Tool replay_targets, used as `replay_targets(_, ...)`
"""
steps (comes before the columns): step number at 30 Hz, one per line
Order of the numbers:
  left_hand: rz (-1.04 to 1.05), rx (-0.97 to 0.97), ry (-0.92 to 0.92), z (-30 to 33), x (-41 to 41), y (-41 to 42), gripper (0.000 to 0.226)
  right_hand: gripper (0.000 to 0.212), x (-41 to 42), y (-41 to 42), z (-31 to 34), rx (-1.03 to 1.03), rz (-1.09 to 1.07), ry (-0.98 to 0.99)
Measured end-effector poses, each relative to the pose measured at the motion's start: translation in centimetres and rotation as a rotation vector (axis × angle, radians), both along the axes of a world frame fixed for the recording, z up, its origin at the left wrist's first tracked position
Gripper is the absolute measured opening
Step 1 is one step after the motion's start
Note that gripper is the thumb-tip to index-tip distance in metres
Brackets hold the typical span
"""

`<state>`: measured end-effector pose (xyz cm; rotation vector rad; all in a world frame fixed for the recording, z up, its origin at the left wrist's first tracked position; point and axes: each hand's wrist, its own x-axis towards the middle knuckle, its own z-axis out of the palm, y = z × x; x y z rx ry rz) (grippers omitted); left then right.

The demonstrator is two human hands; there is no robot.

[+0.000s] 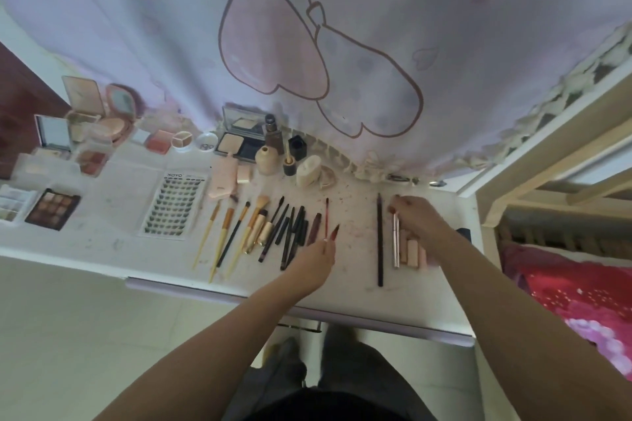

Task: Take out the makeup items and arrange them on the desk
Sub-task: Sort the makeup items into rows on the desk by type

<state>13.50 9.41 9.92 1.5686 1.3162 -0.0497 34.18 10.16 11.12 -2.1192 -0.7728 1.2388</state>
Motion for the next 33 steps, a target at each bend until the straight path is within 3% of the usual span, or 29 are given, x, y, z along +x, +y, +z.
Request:
replay_targets(5,0.076,0.056,0.052,-1.0,1.7,1.4,0.045,0.022,-3.4,-1.2,-1.2,-0.057,0.289,-0.046)
replay_targets(11,-0.098,0.174,0.267,-1.9,4.0,2.6,0.025,0.015,-5.1,-1.5,-2.9,-0.011,0.186,-0.168)
replay_targets(21,-0.267,0.446,0.58,-2.2,4.8,2.9,0.017,0.024,-5.8,0.0,-4.0,-0.098,0.398,-0.449)
replay_targets(29,-0.257,0.59,0.604,-3.0,3.1,3.0,0.023,0.029,-7.7,1.5,-4.4,-0.08,0.599,-0.548)
replay_targets(33,-0.231,0.617,0.577,-2.8,3.1,3.2,0.023,0.026,-6.3,2.2,-3.3,-0.054,0.589,-0.551)
